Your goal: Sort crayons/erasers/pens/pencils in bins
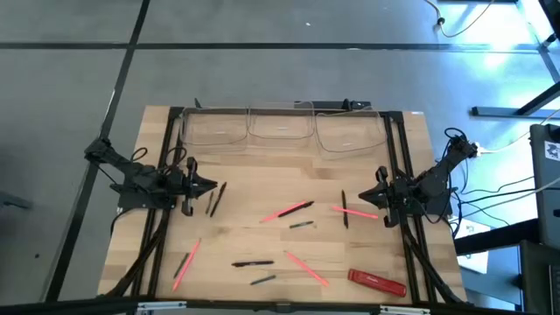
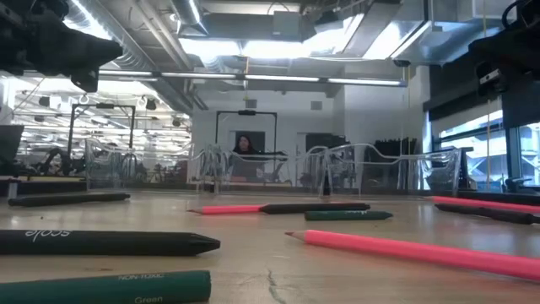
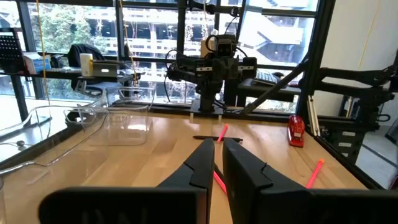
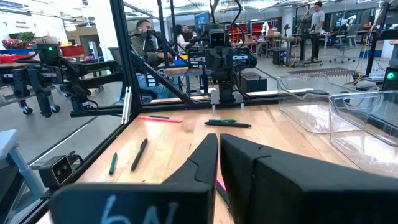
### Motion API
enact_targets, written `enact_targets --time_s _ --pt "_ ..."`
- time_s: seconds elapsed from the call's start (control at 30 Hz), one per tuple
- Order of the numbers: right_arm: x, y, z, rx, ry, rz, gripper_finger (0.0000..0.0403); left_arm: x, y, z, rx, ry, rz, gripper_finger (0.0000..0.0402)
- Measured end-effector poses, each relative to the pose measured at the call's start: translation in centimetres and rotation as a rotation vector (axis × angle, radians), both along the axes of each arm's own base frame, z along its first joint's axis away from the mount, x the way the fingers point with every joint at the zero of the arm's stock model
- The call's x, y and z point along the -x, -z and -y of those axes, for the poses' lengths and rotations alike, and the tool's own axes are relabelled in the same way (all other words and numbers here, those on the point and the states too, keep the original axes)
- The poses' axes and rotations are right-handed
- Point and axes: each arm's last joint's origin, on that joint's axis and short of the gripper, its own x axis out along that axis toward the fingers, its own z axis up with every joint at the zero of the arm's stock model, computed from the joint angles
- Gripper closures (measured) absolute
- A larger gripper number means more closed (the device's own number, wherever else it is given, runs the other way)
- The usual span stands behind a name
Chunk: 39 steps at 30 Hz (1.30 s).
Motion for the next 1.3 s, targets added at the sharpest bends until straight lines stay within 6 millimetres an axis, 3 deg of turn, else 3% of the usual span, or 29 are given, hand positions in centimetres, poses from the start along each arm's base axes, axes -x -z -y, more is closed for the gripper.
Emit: enact_targets --time_s 0.27,0.47,0.6,0.7,0.83,1.1,1.3 --pt "0.0 -0.3 0.0 0.001 0.002 0.026 0.0382 0.0 0.0 0.0 0.000 0.000 0.000 0.0374" --pt "0.2 -1.5 0.2 -0.079 0.004 0.126 0.0397 0.0 0.0 0.0 0.000 0.000 0.000 0.0374" --pt "0.3 -2.3 0.3 -0.040 0.020 0.177 0.0399 0.0 0.0 0.0 0.000 0.000 0.000 0.0374" --pt "0.7 -3.8 0.7 0.006 0.052 0.183 0.0400 0.0 0.0 0.0 0.000 0.000 0.000 0.0374" --pt "1.7 -7.2 1.6 0.051 0.080 0.195 0.0401 0.0 0.0 0.0 0.000 0.000 0.000 0.0374" --pt "3.2 -13.0 3.0 0.008 0.028 -0.031 0.0401 0.0 0.0 0.0 0.000 0.000 0.000 0.0374" --pt "1.7 -14.2 1.3 0.049 -0.058 -0.349 0.0402 0.0 0.0 0.0 0.000 0.000 0.000 0.0374"
